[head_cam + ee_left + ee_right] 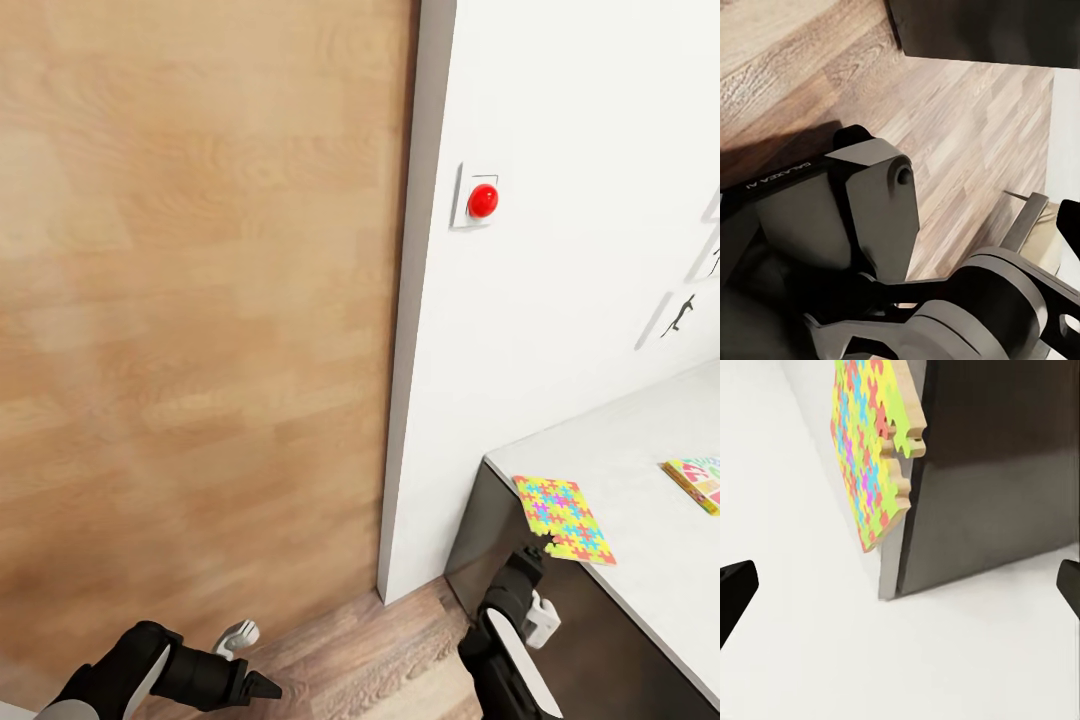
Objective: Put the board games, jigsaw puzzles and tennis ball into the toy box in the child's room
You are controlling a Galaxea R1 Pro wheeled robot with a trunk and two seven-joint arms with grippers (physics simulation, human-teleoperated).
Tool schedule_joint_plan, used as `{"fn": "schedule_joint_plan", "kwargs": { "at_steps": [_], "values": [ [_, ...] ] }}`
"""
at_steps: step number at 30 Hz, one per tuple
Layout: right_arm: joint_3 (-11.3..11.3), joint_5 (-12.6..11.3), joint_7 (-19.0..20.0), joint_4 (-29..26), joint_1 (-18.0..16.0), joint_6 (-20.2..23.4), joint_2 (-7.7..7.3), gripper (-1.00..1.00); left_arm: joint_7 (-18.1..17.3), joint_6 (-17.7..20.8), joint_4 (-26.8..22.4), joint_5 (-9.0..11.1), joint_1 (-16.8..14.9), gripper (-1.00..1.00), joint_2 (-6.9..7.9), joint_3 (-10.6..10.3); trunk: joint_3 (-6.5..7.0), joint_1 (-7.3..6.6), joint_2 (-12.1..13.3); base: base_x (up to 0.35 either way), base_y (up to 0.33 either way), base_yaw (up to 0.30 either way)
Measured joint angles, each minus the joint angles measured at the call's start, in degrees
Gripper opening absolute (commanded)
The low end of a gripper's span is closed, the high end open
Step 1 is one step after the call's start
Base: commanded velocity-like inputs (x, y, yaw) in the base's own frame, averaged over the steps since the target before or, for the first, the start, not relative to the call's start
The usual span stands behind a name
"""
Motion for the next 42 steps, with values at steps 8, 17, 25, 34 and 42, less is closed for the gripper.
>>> {"fn": "schedule_joint_plan", "kwargs": {
  "at_steps": [8, 17, 25, 34, 42],
  "values": [
    [-0.08, 0.51, -2.94, -2.6, 1.04, -0.31, 0.0, 1.0, 0.01, 0.01, 0.0, 0.0, 0.0, 1.0, 0.0, 0.0, 0.0, 0.0, 0.0, 0.012, 0.0, 0.0],
    [-0.09, 0.42, -3.35, -2.84, 1.16, -0.03, 0.0, 1.0, 0.0, 0.01, 0.0, 0.03, 0.0, 1.0, 0.0, 0.02, 0.0, 0.0, 0.0, 0.076, 0.0, 0.0],
    [-0.09, 0.38, -3.34, -2.66, 1.16, 0.23, 0.0, 1.0, 0.0, 0.01, 0.0, 0.08, 0.0, 1.0, 0.0, 0.02, 0.0, 0.0, 0.0, 0.027, 0.0, 0.0],
    [-0.09, 0.26, -3.36, -2.41, 1.16, 0.37, 0.0, 1.0, 0.0, 0.01, 0.0, 0.09, 0.0, 1.0, 0.0, 0.0, 0.0, 0.0, 0.0, 0.024, 0.0, 0.0],
    [-0.09, 0.16, -3.41, -2.36, 1.16, 0.21, 0.0, 1.0, 0.04, -0.04, 0.04, 0.08, 0.0, 1.0, 0.0, -0.02, 0.0, -0.01, 0.0, 0.039, -0.048, 0.0]
  ]
}}
